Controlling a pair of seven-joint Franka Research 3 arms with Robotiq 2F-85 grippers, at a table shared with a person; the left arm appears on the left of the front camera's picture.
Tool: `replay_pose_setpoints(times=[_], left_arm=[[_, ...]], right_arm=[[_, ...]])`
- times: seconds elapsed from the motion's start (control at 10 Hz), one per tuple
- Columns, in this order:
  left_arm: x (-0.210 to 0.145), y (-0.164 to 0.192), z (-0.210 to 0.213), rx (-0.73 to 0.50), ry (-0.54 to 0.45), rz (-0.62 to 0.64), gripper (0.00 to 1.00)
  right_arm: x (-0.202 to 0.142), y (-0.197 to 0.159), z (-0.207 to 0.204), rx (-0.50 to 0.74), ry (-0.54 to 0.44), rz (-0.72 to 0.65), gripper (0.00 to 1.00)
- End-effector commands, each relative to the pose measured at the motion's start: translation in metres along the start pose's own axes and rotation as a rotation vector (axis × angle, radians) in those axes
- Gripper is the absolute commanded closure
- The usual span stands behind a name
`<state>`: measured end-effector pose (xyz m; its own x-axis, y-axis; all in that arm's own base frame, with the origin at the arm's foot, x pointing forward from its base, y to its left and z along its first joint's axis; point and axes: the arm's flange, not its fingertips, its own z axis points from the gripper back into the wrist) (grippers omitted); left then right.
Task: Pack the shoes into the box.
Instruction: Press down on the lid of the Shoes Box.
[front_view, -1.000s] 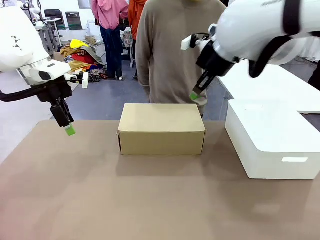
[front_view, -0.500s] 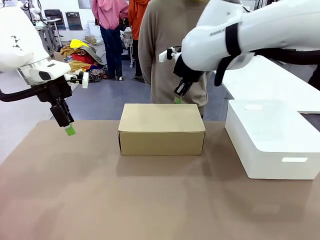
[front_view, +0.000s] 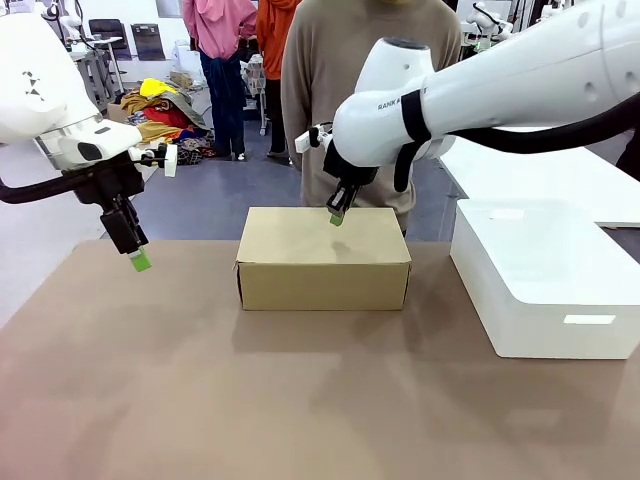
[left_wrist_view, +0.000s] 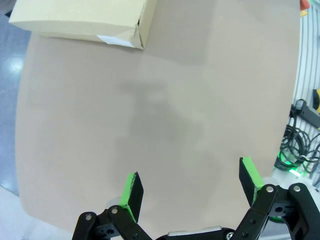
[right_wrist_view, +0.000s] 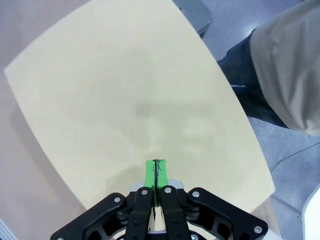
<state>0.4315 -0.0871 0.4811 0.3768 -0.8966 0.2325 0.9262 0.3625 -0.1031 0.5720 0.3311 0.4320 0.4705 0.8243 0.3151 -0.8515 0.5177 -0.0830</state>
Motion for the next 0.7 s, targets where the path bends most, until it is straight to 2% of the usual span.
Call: replay_pose_setpoints(times=[0.0,0.3,0.6], left_arm=[[-0.002,0.000,0.002,0.002,0.009,0.006,0.00],[-0.002,0.000,0.002,0.002,0.009,0.006,0.00],[-0.002,0.000,0.002,0.002,0.009,0.006,0.00]], right_arm=[[0.003,-0.008,-0.013,-0.012,0.014,0.003,1.00],[0.000,-0.004,-0.026,0.002,0.036,0.012,1.00],[0.001,0.002,0.017,-0.004,-0.011,0.012,1.00]])
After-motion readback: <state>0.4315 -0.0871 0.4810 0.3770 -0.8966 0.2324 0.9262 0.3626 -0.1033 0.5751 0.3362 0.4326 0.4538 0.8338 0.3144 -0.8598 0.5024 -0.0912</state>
